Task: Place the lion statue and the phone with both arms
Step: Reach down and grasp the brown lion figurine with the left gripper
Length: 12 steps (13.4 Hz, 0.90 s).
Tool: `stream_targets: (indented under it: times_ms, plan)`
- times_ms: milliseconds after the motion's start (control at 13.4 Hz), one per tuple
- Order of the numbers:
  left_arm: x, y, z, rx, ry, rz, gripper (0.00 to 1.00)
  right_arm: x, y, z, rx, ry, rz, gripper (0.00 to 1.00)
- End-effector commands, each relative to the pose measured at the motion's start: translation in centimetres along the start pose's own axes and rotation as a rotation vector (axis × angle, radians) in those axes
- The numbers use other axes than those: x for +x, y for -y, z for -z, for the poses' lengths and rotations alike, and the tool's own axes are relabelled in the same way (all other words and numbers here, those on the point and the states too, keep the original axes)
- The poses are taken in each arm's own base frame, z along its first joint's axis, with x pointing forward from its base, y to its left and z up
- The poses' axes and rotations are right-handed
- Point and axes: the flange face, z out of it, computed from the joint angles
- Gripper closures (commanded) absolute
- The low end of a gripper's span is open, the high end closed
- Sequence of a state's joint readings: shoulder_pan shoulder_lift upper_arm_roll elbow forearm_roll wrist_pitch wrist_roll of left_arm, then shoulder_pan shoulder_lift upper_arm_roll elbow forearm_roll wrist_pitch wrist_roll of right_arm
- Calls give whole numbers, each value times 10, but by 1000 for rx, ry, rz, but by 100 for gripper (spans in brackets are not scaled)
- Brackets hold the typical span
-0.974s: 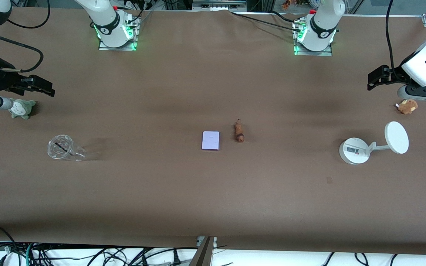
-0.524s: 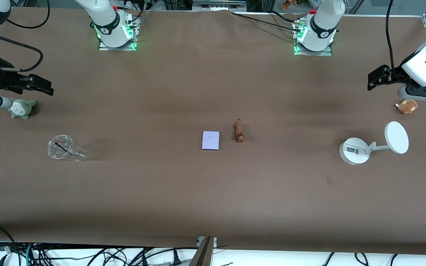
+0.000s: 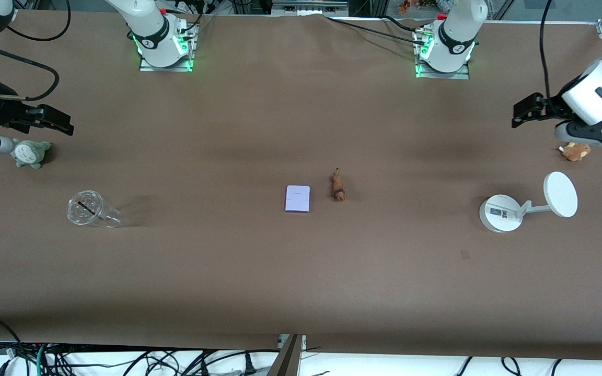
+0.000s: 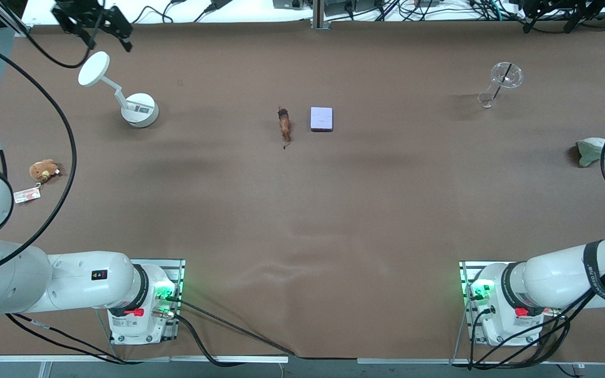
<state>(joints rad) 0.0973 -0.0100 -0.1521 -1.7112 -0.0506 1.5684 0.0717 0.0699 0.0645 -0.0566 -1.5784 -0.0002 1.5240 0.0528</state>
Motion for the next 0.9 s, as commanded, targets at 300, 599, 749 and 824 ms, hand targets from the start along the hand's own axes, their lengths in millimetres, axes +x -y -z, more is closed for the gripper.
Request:
stream_targets:
  times_ms: [300,599,749,824]
  plan:
    - [79,-158,-117,-92,9,137,0,1,3,4,-13,8,10,0]
    - [97,-241,-204,-129,21,254,0,2,4,3,-12,11,20,0]
    - [97,-270,-240,-109,19,257,0,2,4,2,-12,12,20,0]
    - [96,-284,-258,-89,13,263,0,2,4,2,-12,12,22,0]
